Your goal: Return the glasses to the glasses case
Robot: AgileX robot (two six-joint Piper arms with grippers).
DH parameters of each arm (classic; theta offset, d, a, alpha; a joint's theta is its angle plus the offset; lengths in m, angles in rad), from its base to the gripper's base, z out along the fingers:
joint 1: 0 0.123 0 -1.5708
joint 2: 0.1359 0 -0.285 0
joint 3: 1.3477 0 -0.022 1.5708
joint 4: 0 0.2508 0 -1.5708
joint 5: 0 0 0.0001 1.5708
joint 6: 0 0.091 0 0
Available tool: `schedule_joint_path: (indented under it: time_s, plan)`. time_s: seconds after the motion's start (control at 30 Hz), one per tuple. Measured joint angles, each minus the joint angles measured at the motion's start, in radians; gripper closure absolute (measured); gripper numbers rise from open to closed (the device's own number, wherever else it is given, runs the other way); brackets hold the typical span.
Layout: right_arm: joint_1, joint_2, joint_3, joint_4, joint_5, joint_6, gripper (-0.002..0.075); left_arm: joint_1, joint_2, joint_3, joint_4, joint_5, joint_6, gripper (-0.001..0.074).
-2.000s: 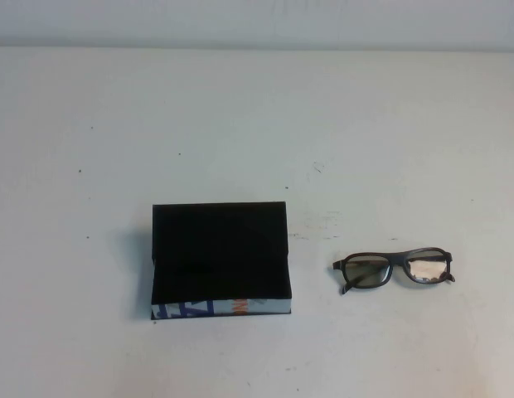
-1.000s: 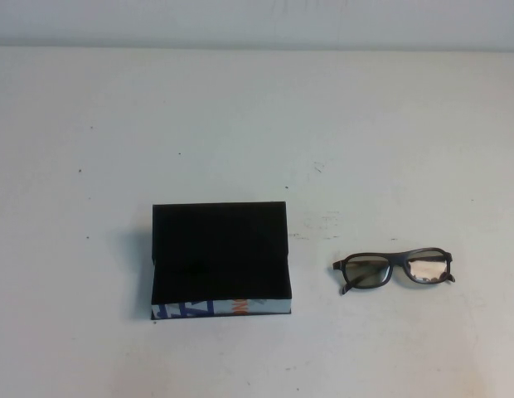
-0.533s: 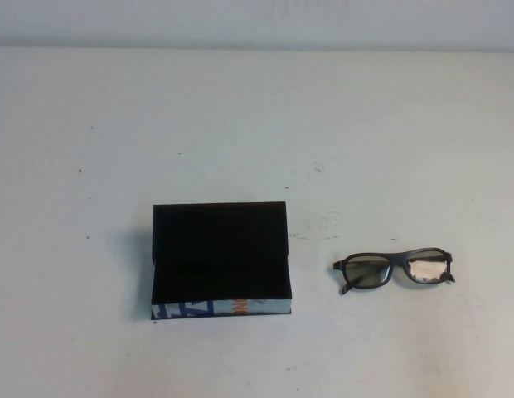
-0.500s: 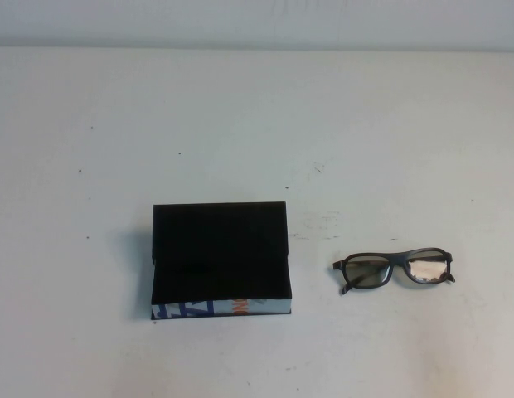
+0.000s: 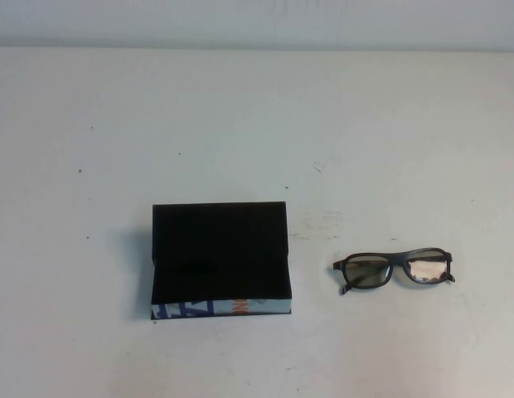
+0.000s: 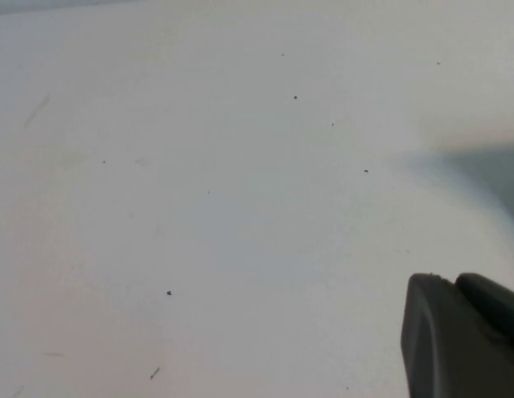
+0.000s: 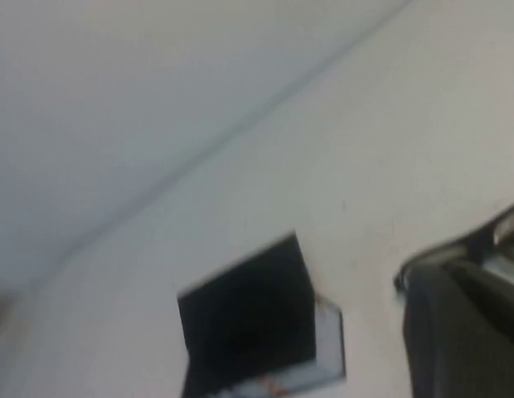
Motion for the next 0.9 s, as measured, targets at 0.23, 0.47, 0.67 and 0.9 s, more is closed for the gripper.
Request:
schedule_joint_path:
  time_s: [0.23,0.47,0.67,0.9]
  plan:
    - [0.0,0.388,-0.274,-0.324,0.396,-0.048,0.074,0.0,0.0,0.0,0.0,0.0,0.0,0.0736]
    - [0.08,0.629,-0.459,-0.49,0.531,-0.139,0.074,0.0,0.0,0.0,0.0,0.0,0.0,0.0736]
    - [0.341,0.838,-0.599,-0.735,0.518,-0.213,0.074,0.0,0.0,0.0,0.0,0.0,0.0,0.0736]
    - [0.483,1.098,-0.754,-0.937,0.466,-0.403,0.0705,0.0,0.0,0.0,0.0,0.0,0.0,0.0736]
